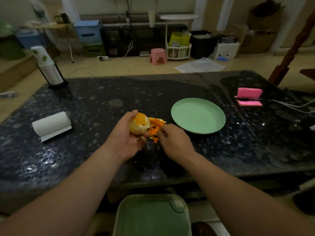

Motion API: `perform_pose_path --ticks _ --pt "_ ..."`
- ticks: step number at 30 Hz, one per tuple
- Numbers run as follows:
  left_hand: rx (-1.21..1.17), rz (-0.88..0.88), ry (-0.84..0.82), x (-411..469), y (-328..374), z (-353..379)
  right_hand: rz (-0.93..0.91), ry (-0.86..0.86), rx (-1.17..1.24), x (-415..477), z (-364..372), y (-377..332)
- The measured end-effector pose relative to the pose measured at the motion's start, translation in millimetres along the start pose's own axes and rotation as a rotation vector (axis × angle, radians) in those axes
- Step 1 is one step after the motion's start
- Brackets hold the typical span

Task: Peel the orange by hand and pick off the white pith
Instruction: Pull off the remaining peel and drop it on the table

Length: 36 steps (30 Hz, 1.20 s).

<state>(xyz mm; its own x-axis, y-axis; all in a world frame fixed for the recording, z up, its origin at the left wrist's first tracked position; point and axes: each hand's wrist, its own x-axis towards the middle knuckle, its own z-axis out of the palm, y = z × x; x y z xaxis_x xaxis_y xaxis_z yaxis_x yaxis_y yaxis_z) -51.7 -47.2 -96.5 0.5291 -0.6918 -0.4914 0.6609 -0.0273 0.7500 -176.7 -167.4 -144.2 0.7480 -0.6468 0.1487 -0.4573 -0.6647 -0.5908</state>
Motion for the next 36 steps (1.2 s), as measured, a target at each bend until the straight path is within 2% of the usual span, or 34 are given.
perform_pose_path --ticks 3,6,9,11,15,19,27,32,36 --pt "0.015 -0.040 -0.063 -11.4 5.6 6.9 0.130 0.056 0.148 5.9 -18.8 0.5" --pt "-0.010 -0.064 -0.089 -19.5 12.7 14.8 0.198 -0.041 0.320 9.7 -34.2 -4.5" --pt "-0.022 -0.072 -0.120 -22.6 17.3 22.1 0.204 -0.099 0.634 11.6 -46.6 -26.1" --pt "-0.025 -0.061 -0.166 -26.3 16.6 22.8 0.137 -0.109 0.675 7.9 -52.5 -38.4" --pt "-0.074 -0.067 -0.236 -25.6 2.0 4.0 0.026 -0.108 0.638 -7.4 -50.6 -44.2" --pt "-0.110 -0.091 -0.265 -21.3 -2.7 -7.2 -0.050 -0.092 0.466 -11.9 -47.7 -42.2" --pt "-0.007 0.015 -0.267 -16.9 15.1 -12.9 -0.205 0.071 0.284 -7.3 -50.8 -46.6" --pt "0.147 0.064 -0.178 -20.6 18.5 -13.1 -0.381 0.159 -0.053 -4.1 -45.8 -45.2" --pt "0.228 0.108 -0.105 -23.0 16.2 -12.3 -0.462 0.198 -0.172 -4.2 -41.2 -47.8"
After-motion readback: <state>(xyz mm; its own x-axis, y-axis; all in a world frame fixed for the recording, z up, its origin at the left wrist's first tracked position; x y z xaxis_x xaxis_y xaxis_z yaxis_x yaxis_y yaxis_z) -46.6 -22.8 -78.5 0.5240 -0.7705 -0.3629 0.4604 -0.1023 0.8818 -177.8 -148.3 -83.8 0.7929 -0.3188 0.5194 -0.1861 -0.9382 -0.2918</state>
